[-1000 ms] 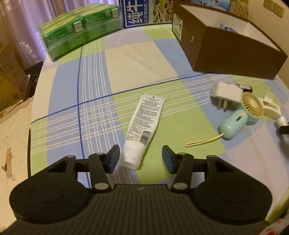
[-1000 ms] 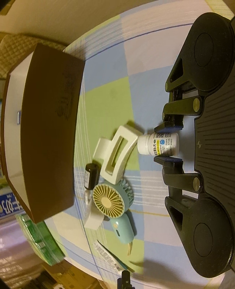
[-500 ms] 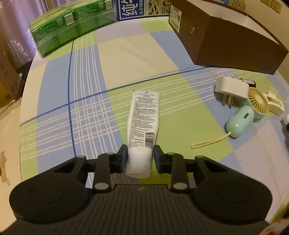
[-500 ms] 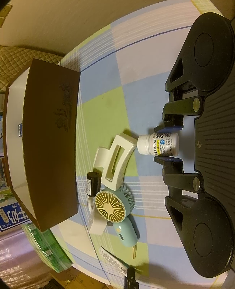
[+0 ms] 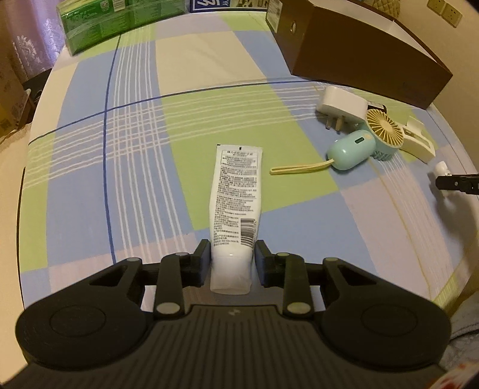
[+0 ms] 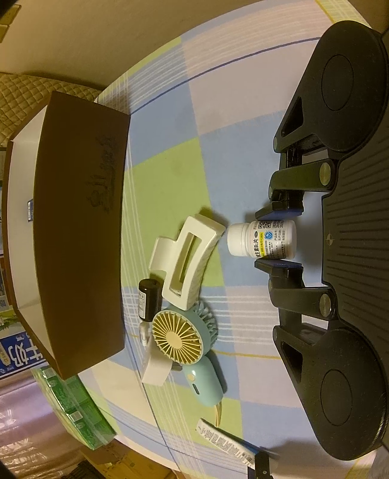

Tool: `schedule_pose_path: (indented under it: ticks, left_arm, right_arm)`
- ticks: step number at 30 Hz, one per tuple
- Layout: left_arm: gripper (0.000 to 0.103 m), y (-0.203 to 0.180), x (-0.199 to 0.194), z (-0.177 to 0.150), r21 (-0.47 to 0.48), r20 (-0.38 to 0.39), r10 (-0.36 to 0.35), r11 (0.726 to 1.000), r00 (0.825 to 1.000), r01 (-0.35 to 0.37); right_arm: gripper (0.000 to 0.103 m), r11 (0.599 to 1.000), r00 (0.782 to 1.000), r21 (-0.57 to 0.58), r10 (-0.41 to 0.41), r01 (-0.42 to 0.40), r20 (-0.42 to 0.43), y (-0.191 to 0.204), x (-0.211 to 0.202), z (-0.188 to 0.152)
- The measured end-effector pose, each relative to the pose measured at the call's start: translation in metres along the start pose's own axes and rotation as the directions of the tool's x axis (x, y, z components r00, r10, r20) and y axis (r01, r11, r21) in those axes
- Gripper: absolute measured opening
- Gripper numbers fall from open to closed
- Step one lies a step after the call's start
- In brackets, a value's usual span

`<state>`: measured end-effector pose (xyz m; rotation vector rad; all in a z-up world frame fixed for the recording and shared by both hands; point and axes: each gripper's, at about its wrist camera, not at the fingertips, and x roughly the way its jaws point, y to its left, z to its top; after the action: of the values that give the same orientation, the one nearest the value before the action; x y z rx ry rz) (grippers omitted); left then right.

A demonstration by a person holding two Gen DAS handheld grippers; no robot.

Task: Organize rigid objects
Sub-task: 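Carry the tube and pill bottle over the brown box and lower them in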

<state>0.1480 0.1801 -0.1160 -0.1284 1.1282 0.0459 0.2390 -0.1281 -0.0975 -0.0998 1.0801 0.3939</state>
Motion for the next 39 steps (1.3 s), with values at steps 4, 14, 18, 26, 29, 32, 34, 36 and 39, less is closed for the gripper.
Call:
schedule_pose_path:
  ticks: [4, 14, 18, 26, 29, 32, 34, 36, 39]
  left_arm:
    - [0.031, -0.007, 0.006, 0.004, 0.024, 0.0, 0.025, 0.999, 1.0, -0.025]
    - [0.033, -0.018, 0.017, 0.016, 0.089, 0.004, 0.067, 0.994, 0.998, -0.067]
    - [0.032, -0.02, 0.017, 0.015, 0.075, 0.01, 0.08, 0.994, 0.997, -0.081]
    - [0.031, -0.02, 0.003, 0.014, 0.046, 0.042, 0.079, 0.996, 0.996, -0.08]
    - [0.031, -0.02, -0.007, 0.016, 0.035, 0.066, 0.078, 0.996, 0.995, -0.081]
    - [0.031, -0.021, -0.017, 0.018, 0.024, 0.095, 0.07, 0.997, 0.993, -0.072]
    - [0.031, -0.022, -0.023, 0.02, 0.02, 0.108, 0.067, 0.997, 0.992, -0.069]
    - [0.031, -0.024, -0.03, 0.022, 0.016, 0.126, 0.064, 0.998, 0.99, -0.066]
    - [0.031, -0.024, -0.039, 0.024, 0.009, 0.151, 0.047, 0.999, 0.987, -0.049]
  right_arm:
    - [0.024, 1.0, 1.0, -0.002, 0.006, -0.006, 0.005, 0.0, -0.002, -0.001]
    - [0.024, 1.0, 1.0, 0.015, -0.003, 0.003, 0.016, -0.005, -0.01, -0.008]
    - [0.024, 1.0, 1.0, 0.014, -0.005, 0.005, 0.022, -0.006, -0.013, -0.01]
    - [0.024, 1.0, 0.999, -0.003, 0.01, -0.01, 0.042, 0.0, -0.019, -0.008]
    - [0.024, 1.0, 0.999, -0.011, 0.018, -0.017, 0.049, 0.003, -0.021, -0.007]
    - [0.024, 1.0, 0.998, -0.015, 0.023, -0.023, 0.055, 0.006, -0.023, -0.006]
    - [0.024, 0.999, 0.998, -0.019, 0.028, -0.027, 0.059, 0.008, -0.024, -0.005]
    - [0.024, 0.999, 0.997, -0.021, 0.033, -0.032, 0.064, 0.01, -0.025, -0.005]
    - [0.024, 0.999, 0.997, -0.027, 0.04, -0.038, 0.069, 0.014, -0.027, -0.003]
